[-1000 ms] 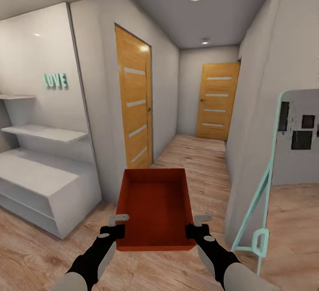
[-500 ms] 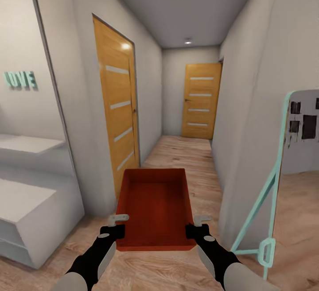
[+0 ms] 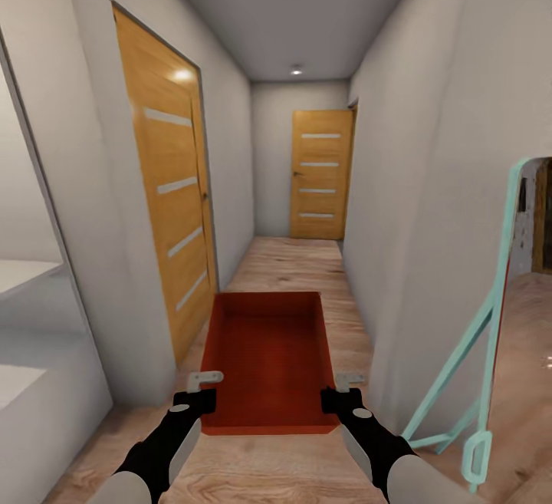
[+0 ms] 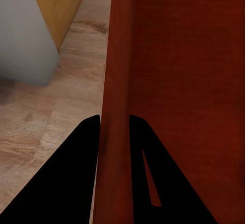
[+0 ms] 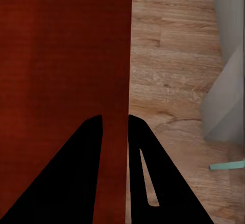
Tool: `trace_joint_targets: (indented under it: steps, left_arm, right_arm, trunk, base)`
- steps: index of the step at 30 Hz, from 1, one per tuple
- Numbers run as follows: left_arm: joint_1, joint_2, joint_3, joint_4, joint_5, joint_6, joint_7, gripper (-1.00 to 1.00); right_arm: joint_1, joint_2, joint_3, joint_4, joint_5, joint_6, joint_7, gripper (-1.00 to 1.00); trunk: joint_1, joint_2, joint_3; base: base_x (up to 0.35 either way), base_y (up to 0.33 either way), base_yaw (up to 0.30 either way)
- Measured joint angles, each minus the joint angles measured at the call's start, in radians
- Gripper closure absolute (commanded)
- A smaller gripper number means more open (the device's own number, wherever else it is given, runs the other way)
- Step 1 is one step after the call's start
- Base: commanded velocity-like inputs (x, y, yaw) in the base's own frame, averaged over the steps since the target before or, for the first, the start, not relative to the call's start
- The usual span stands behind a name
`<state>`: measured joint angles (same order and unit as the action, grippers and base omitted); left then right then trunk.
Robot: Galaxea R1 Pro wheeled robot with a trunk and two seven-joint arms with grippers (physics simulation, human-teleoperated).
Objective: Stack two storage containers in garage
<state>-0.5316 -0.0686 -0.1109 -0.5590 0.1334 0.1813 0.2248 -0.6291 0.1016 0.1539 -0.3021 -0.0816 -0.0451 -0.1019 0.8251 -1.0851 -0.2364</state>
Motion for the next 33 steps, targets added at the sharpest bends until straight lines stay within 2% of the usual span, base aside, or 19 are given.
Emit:
trace_joint_targets:
  steps: [8,23,33]
  left_arm:
    - [0.0,-0.002,0.003,0.0,-0.003,0.0,0.0,1.0]
    - [0.0,-0.003,0.005,0.005,-0.002,-0.004,0.0,1.0]
    - [0.0,-0.003,0.005,0.005,-0.002,-0.004,0.0,1.0]
  right_arm:
    - [0.0,-0.001,0.001,0.0,-0.001,0.0,0.001,1.0]
    - [0.0,-0.001,0.002,0.001,0.0,0.0,0.0,1.0]
    - [0.0,-0.001,0.002,0.001,0.0,0.0,0.0,1.0]
  trunk:
    - [0.0,0.0,0.0]
    - [0.0,0.0,0.0]
    - [0.0,0.0,0.0]
  base:
    - [0.301,0.218,-0.217]
    - [0.319,0.099,-0.006]
    - [0.324,0.014,0.0]
